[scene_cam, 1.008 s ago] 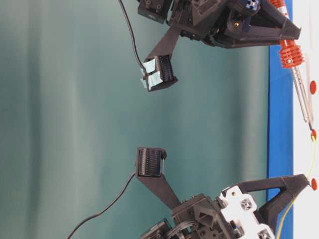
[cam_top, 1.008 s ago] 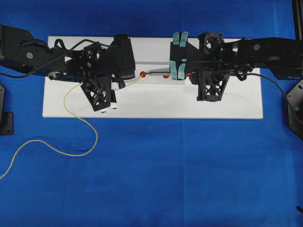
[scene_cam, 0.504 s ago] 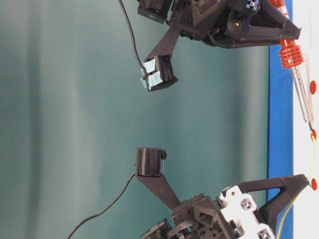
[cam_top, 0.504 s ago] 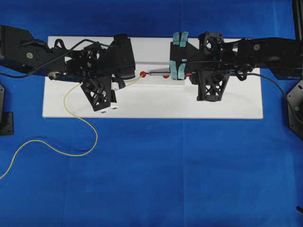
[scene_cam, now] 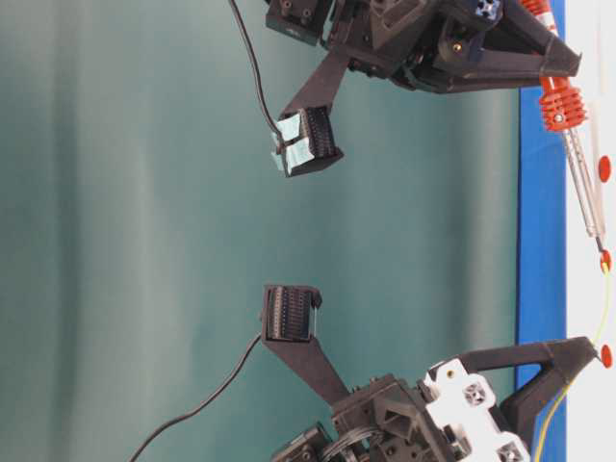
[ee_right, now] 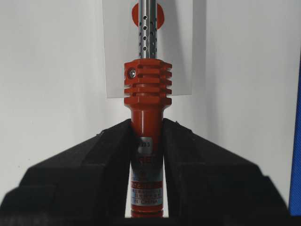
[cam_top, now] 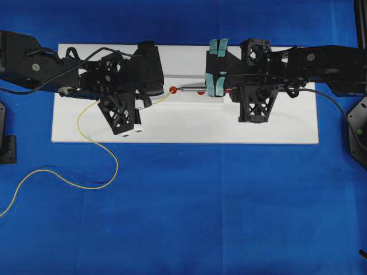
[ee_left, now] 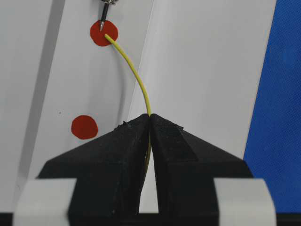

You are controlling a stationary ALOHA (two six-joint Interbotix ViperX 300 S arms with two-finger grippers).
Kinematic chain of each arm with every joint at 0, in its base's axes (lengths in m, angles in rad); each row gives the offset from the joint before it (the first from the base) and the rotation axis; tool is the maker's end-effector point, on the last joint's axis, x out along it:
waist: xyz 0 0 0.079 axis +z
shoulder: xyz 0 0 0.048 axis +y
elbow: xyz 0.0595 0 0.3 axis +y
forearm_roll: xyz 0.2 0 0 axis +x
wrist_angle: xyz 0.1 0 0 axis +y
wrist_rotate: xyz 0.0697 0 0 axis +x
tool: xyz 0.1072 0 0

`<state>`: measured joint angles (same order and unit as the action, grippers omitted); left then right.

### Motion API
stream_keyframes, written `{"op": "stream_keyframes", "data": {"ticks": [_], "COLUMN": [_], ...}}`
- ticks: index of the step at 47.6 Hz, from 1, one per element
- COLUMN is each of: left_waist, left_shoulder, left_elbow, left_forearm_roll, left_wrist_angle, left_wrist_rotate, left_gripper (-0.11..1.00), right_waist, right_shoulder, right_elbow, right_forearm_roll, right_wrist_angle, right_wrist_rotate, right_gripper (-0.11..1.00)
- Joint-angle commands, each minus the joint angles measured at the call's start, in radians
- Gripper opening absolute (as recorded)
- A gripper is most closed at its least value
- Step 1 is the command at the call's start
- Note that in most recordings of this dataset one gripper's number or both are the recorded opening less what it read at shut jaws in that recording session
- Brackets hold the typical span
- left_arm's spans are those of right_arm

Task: Touch the tip of the soldering iron to the tip of the solder at the mark.

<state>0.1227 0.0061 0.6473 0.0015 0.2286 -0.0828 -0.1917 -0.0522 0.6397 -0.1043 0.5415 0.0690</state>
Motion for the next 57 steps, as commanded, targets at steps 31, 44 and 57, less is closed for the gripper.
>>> {"op": "stream_keyframes", "data": {"ticks": [31, 44, 57], "left_waist": [-0.009, -0.015, -0.015], "left_shoulder": [-0.196, -0.238, -0.233], "left_elbow": [0.071, 0.126, 0.123], "left_forearm_roll": [0.000, 0.000, 0.000], "left_wrist_angle": [0.020, -0.014, -0.017], "left_wrist_rotate": [-0.002, -0.005, -0.005], "left_gripper": [0.02, 0.02, 0.02], "right_waist": [-0.002, 0.000, -0.002], "right_shoulder": [-0.011, -0.011, -0.044], "right_elbow": [-0.025, -0.025, -0.011], "right_forearm_roll": [-0.003, -0.003, -0.003], "right_wrist_angle": [-0.008, -0.006, -0.002], "right_wrist_rotate": [0.002, 0.002, 0.002], "right_gripper": [0.06, 0.06, 0.06]}}
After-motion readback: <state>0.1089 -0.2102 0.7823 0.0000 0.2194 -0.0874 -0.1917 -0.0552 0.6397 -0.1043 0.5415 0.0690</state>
